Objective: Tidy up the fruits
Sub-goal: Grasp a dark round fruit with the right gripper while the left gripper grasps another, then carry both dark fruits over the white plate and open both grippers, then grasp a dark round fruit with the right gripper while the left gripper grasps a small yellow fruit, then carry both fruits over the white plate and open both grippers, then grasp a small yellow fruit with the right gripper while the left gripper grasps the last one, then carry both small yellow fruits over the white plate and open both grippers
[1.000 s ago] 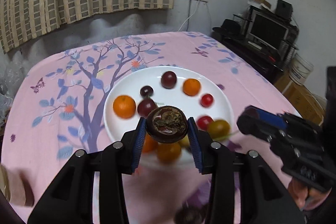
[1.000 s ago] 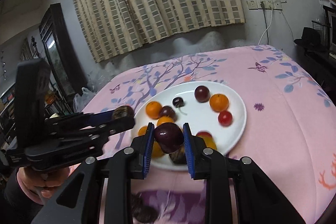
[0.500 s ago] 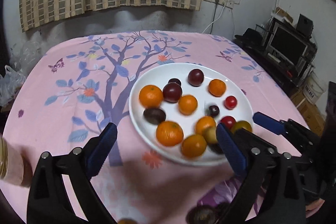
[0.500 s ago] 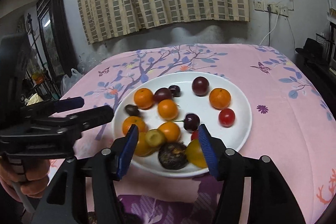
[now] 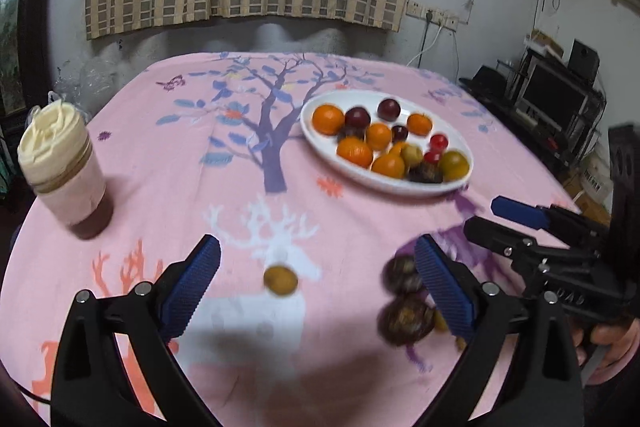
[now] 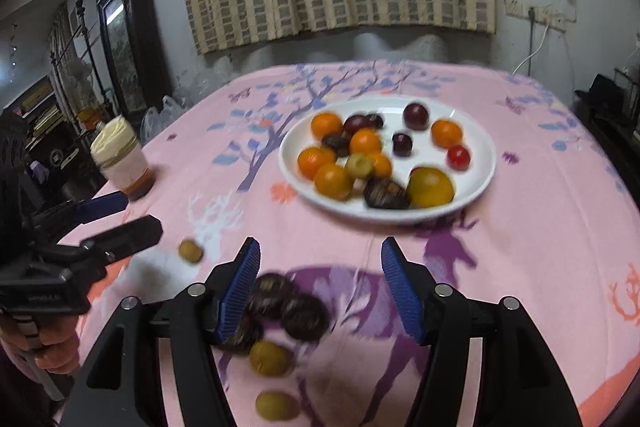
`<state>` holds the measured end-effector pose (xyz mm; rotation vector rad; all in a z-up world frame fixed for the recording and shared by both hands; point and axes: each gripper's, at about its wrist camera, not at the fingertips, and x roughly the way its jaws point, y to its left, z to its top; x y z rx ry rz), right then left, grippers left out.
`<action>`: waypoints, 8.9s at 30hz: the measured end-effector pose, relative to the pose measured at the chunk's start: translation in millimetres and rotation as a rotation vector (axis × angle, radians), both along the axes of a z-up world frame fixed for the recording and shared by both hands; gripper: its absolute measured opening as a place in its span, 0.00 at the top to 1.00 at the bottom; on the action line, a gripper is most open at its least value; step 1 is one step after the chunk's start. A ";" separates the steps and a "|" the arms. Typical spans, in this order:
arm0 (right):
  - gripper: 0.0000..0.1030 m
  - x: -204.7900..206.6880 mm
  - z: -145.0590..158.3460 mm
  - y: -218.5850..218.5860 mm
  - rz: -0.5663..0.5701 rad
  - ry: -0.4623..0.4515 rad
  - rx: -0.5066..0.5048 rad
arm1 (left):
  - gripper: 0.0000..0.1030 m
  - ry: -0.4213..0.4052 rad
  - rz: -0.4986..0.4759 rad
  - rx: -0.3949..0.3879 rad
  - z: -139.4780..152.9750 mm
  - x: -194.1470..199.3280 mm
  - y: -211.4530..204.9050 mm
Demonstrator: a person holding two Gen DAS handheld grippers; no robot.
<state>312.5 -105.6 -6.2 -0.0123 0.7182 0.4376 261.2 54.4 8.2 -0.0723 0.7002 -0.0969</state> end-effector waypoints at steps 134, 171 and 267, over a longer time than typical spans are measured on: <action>0.58 1.2 -7.6 31.5 0.046 0.055 -0.067 | 0.75 0.189 -0.109 0.019 -57.9 41.0 19.2; 0.26 87.1 20.5 -32.7 -0.104 -0.108 0.013 | 0.06 0.071 -0.077 -0.010 27.5 138.7 -35.3; 0.78 28.4 39.5 -55.3 -0.086 -0.070 0.049 | 0.73 0.045 -0.291 -0.011 40.8 106.6 -76.9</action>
